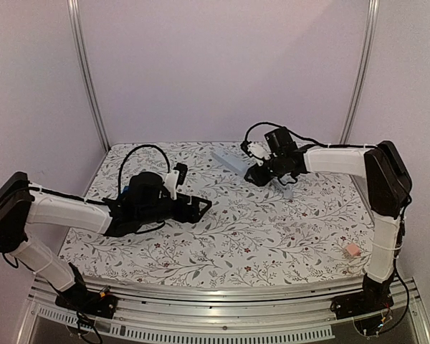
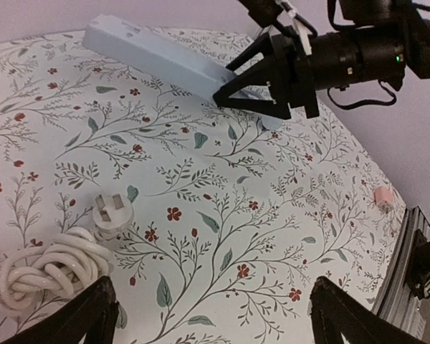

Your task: Insert the plug

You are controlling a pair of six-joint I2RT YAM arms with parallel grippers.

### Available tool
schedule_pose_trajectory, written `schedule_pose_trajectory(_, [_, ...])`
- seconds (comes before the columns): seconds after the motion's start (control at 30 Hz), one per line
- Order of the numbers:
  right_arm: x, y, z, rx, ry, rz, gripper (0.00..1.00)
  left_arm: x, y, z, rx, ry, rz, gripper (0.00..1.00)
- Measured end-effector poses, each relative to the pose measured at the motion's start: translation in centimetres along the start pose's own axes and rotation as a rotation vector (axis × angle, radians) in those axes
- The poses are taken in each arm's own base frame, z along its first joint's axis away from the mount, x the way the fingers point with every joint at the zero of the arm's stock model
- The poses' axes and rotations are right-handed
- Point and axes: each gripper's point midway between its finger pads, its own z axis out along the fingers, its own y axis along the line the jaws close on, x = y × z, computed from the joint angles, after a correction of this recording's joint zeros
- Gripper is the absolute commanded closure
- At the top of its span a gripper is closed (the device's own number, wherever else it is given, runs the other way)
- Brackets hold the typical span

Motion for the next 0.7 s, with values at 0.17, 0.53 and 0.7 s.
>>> schedule_pose_trajectory(0.17, [-3.3,2.5,-6.0,-0.041,-0.17,0.019,0.83,-3.1,0.4,-1.0,0.015,-0.059,-0.085,0.05])
schedule_pose_trajectory(0.53, [-2.3,9.8,-10.7,-0.228,-0.322,0.015,0.87,-14.1,1.4,-2.3,0.182,-0.236,-0.429,0.13])
schedule_pose_trajectory(0.7, [-2.4,11.4,-11.6,-0.273,-0.355,0.017,0.88,-15.6,2.7,-2.2,0.239,-0.242,-0.545,0.16])
